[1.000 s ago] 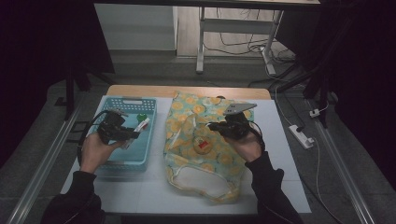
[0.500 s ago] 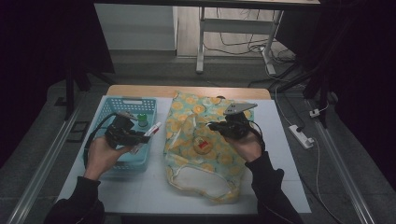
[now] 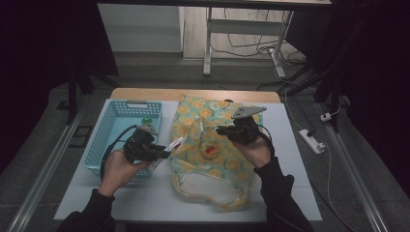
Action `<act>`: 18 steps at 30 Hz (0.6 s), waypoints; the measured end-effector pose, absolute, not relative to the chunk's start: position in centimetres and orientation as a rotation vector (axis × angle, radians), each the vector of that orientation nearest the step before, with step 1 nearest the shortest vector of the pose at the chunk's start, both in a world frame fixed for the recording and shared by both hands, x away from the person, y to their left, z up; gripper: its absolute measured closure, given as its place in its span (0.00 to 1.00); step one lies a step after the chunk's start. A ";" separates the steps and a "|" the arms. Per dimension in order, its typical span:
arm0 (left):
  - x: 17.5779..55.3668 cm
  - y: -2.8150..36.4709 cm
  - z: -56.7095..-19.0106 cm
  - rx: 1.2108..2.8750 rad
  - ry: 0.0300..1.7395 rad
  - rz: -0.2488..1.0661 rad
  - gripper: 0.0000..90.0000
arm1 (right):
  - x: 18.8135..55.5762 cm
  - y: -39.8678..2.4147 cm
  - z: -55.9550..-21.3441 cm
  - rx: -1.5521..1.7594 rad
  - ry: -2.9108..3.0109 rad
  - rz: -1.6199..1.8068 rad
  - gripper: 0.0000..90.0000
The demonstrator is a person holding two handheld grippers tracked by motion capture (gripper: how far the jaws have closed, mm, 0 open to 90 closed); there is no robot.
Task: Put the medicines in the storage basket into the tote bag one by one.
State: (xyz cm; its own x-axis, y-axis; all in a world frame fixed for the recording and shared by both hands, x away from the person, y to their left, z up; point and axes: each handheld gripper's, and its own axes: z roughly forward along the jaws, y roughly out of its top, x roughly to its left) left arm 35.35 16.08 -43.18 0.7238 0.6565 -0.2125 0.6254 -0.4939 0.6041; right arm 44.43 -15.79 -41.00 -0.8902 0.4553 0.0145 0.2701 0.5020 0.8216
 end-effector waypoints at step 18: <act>36.4 10.1 -44.2 2.312 0.858 0.017 0.80 | 44.4 -15.8 -40.9 0.624 2.528 1.344 1.00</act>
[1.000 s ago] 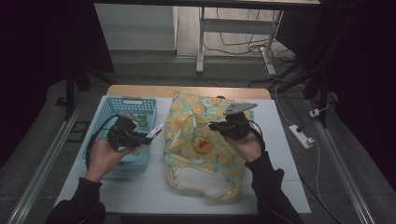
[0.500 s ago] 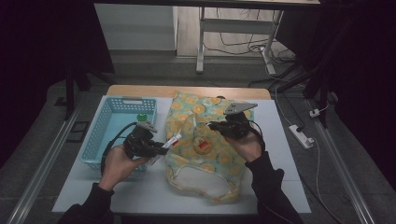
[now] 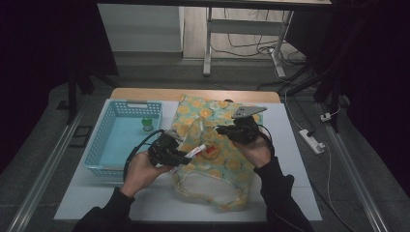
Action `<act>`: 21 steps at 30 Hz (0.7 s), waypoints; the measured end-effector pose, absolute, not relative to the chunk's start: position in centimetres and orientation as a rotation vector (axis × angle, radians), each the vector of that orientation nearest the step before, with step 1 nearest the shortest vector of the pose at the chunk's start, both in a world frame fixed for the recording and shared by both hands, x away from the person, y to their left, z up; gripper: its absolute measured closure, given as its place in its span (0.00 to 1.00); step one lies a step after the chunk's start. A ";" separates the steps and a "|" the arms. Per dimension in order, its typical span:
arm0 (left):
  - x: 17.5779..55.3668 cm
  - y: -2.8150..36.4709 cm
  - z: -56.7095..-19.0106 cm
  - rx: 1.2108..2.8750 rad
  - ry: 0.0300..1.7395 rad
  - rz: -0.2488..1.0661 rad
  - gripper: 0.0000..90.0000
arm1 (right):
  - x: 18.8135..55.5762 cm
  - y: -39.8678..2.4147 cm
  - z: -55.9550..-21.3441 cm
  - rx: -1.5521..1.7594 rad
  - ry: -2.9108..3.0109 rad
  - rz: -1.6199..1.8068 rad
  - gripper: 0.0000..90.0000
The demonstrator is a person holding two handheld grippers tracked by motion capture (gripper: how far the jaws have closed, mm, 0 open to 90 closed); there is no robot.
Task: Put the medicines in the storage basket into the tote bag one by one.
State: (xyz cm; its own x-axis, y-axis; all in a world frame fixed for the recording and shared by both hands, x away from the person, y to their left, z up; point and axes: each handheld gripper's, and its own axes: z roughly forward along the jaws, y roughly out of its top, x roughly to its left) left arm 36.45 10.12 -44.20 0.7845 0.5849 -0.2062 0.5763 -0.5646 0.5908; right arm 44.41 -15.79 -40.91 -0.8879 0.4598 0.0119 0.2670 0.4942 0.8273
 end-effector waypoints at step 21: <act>40.6 6.1 -45.6 2.323 0.886 0.064 0.80 | 44.5 -15.7 -40.9 0.626 2.521 1.346 1.00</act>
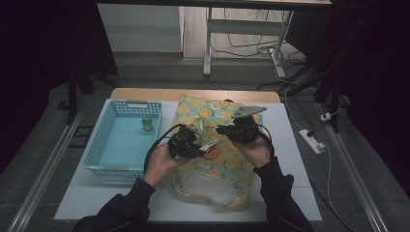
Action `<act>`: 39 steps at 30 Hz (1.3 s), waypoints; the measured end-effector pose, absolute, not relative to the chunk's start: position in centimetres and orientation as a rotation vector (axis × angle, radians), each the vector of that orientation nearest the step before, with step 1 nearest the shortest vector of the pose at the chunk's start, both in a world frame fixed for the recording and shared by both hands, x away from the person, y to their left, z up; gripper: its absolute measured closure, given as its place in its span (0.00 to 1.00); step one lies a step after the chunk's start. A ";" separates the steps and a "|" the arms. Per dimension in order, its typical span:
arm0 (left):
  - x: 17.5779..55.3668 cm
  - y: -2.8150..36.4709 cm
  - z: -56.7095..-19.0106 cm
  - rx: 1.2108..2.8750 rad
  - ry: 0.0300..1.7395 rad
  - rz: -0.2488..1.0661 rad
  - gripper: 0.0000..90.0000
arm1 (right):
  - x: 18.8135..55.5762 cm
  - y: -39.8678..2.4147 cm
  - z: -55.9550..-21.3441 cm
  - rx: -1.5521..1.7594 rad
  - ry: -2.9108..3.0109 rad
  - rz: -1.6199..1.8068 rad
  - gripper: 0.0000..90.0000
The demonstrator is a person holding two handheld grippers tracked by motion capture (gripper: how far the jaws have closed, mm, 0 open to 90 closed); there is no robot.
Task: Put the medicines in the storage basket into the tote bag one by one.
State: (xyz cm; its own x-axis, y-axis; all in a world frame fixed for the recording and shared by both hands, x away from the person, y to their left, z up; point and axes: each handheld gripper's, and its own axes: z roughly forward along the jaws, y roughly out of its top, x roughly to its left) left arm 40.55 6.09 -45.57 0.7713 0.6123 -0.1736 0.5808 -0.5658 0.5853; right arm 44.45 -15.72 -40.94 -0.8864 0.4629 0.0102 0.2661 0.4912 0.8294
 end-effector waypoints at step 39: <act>46.6 5.9 -49.3 2.305 1.154 0.144 0.80 | 44.3 -15.0 -41.3 0.614 2.532 1.325 1.00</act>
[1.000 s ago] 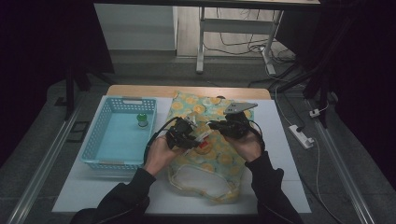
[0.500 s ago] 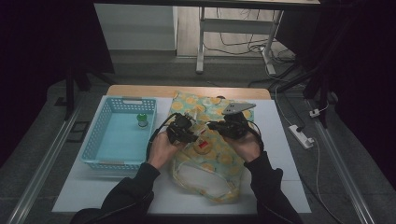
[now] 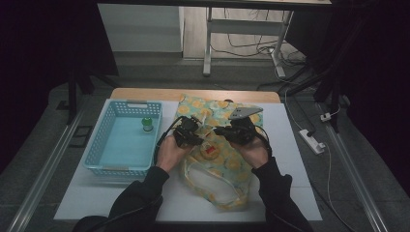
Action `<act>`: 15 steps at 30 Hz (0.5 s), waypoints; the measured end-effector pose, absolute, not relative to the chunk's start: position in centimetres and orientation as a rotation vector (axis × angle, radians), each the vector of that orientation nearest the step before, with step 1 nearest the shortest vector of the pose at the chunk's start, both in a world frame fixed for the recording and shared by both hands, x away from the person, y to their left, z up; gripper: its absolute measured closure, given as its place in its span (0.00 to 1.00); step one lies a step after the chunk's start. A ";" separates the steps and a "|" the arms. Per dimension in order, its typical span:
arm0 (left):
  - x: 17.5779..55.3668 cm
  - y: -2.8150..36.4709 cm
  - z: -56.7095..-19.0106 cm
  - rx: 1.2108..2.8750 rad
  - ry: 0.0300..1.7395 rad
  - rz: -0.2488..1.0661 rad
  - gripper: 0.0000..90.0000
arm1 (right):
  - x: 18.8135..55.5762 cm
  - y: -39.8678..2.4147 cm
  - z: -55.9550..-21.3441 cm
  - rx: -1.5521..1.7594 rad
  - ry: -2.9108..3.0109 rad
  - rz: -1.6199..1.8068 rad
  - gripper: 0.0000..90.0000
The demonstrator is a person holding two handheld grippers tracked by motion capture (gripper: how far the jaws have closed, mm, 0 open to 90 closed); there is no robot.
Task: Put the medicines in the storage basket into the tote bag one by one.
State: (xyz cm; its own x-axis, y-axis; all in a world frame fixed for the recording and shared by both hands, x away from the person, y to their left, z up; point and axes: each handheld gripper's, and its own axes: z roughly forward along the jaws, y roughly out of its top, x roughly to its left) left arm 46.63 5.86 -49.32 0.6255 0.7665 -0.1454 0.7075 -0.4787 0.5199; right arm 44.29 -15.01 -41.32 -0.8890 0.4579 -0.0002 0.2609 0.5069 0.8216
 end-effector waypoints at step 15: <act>46.2 6.1 -48.7 2.284 1.135 0.150 0.66 | 44.3 -15.1 -41.3 0.615 2.529 1.329 1.00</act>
State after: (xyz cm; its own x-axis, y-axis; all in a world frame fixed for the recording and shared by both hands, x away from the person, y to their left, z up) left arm 46.16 6.11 -48.74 0.6317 0.7606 -0.1501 0.6956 -0.4707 0.5427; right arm 44.28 -15.10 -41.27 -0.8884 0.4590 0.0004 0.2608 0.5039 0.8234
